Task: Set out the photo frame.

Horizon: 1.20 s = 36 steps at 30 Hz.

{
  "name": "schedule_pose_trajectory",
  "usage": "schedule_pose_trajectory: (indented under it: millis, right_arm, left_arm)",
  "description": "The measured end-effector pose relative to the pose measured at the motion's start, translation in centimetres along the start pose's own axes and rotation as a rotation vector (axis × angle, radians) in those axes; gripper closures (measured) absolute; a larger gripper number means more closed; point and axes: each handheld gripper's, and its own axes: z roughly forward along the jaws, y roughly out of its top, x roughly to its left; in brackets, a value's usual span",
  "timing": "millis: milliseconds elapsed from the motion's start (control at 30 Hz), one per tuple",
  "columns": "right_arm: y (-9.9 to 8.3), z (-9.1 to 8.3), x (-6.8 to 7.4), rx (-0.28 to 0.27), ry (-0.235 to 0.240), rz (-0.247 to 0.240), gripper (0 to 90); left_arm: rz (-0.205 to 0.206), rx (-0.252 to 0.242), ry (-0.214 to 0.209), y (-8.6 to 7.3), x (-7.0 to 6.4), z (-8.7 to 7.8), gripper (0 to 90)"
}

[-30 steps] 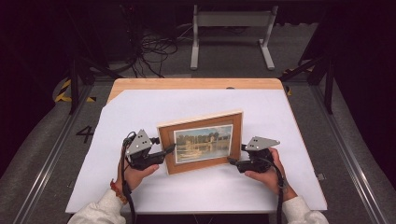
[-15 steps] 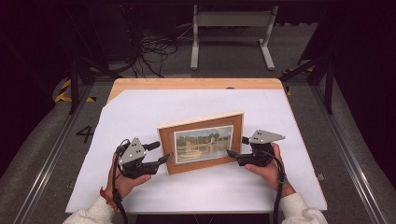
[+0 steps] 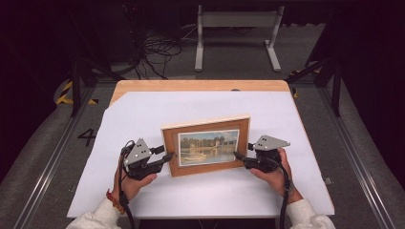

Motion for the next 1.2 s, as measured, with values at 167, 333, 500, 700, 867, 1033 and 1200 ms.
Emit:
schedule_pose_trajectory:
  millis: [167,333,500,700,867,1033,1200]
  right_arm:
    - [-0.3,-0.3,0.1,0.004,-0.002,0.001,54.7]
    - [-0.6,-0.6,0.3,0.006,-0.003,0.001,55.0]
    - [-0.7,-0.9,0.6,0.013,-0.012,-0.006,54.9]
    - [-0.7,-1.2,0.8,0.021,-0.031,-0.022,54.7]
    - [-0.4,-1.4,0.7,-0.008,-0.041,-0.003,51.8]
    - [-0.1,-1.6,0.7,-0.026,-0.046,0.005,52.7]
    - [0.0,-1.5,0.7,-0.027,-0.057,0.006,54.3]
  left_arm:
    - [-0.012,-0.005,-0.001,0.1,0.7,0.6,62.9]
    - [-0.013,-0.001,-0.002,0.3,0.9,1.0,61.9]
    - [-0.008,0.002,0.009,0.4,1.1,1.6,60.7]
    - [-0.019,0.005,0.005,0.5,1.2,1.9,60.1]
    - [-0.015,0.008,0.005,0.6,1.3,2.1,59.3]
    - [-0.013,0.012,0.007,0.6,1.2,2.2,58.9]
    - [-0.008,0.021,0.004,0.6,1.2,2.4,58.3]
